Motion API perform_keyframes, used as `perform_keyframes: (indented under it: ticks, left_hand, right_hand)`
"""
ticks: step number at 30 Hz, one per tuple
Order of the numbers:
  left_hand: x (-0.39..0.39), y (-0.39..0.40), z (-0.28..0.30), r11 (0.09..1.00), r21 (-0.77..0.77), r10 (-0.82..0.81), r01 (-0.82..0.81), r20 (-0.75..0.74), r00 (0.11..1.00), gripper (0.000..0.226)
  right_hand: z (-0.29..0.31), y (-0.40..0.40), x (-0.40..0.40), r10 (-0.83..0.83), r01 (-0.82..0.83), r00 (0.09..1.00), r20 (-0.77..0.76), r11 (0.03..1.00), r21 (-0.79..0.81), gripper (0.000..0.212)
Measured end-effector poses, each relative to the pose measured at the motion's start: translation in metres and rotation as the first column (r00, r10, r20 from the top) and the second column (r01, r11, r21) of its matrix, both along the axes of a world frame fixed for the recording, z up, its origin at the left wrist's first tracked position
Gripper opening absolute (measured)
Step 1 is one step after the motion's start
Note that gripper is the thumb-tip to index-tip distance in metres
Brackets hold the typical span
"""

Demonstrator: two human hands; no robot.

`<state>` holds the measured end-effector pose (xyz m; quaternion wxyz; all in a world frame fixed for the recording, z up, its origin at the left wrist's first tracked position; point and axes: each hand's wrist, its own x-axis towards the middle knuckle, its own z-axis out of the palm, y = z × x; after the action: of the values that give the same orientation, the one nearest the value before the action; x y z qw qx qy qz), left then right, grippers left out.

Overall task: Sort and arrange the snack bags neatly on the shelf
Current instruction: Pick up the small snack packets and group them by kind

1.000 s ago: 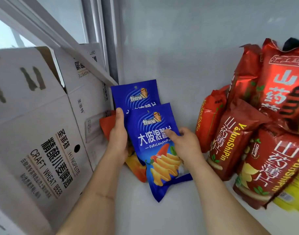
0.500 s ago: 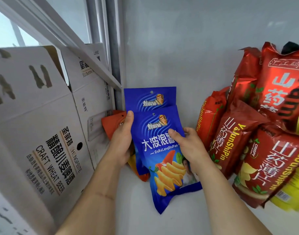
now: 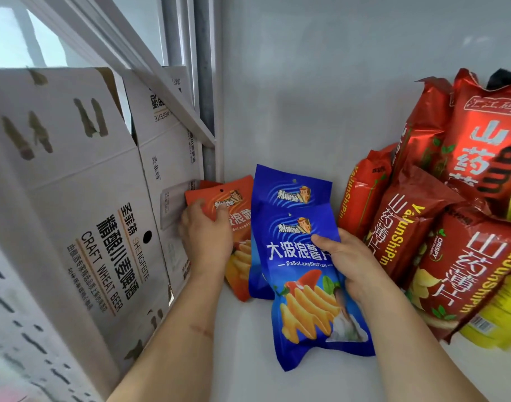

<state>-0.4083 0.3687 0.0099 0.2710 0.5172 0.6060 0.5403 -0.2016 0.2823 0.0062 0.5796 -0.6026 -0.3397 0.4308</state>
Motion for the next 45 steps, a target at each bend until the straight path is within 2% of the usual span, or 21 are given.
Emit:
perform_keyframes:
  ticks: [1,3,5,7,10,13,16,21,31,36,41,45]
  left_hand:
    - [0.001,0.003,-0.003,0.999,-0.044,-0.001,0.005,0.077,0.997,0.066]
    - [0.001,0.01,-0.009,0.992,-0.122,0.003,0.044,0.358,0.934,0.075]
    - [0.0,0.016,-0.01,0.986,-0.145,0.006,0.079,0.507,0.862,0.064]
    - [-0.003,0.014,-0.004,0.984,-0.151,0.008,0.091,0.555,0.832,0.052]
    - [-0.003,0.013,-0.001,0.963,-0.2,-0.059,0.181,0.499,0.865,0.034]
    - [-0.008,0.022,-0.01,0.925,-0.296,-0.131,0.238,0.34,0.931,0.038]
    - [-0.013,0.022,-0.008,0.884,-0.315,-0.215,0.345,0.381,0.899,0.016]
    - [-0.018,0.022,-0.007,0.903,-0.231,-0.239,0.361,0.429,0.871,0.007]
    - [-0.024,0.013,0.007,0.905,-0.059,-0.286,0.422,0.65,0.704,0.022]
    - [-0.017,0.009,0.011,0.905,-0.034,-0.277,0.424,0.709,0.648,0.029]
    - [-0.007,0.004,0.012,0.915,-0.008,-0.273,0.404,0.725,0.632,0.032]
    - [-0.003,-0.002,0.016,0.929,-0.024,-0.242,0.369,0.715,0.656,0.043]
  right_hand:
    - [0.0,-0.001,0.0,0.003,-0.003,1.0,0.002,1.0,-0.004,0.018]
    - [0.0,-0.002,0.0,0.007,-0.007,1.0,0.004,1.0,-0.015,0.017]
    - [0.0,-0.004,-0.001,0.007,-0.007,1.0,0.002,1.0,-0.027,0.017]
    - [0.001,-0.004,-0.001,0.003,-0.004,1.0,-0.007,0.999,-0.039,0.016]
    - [0.001,-0.005,-0.003,-0.002,0.001,1.0,-0.023,0.999,-0.054,0.016]
    - [0.0,-0.004,-0.004,-0.011,0.01,1.0,-0.018,0.998,-0.061,0.017]
    - [-0.002,-0.003,-0.004,-0.02,0.019,1.0,-0.019,0.998,-0.06,0.021]
    - [0.0,-0.001,-0.008,-0.03,0.028,0.997,-0.066,0.999,-0.035,0.02]
    - [0.01,-0.002,-0.016,0.038,-0.046,0.993,-0.111,0.997,-0.063,0.024]
    - [0.009,-0.002,-0.021,0.091,-0.099,0.989,-0.115,0.993,-0.059,0.021]
    - [0.007,0.0,-0.025,0.116,-0.124,0.984,-0.134,0.991,-0.05,0.03]
    - [0.006,0.004,-0.026,0.109,-0.115,0.982,-0.156,0.993,-0.033,0.036]
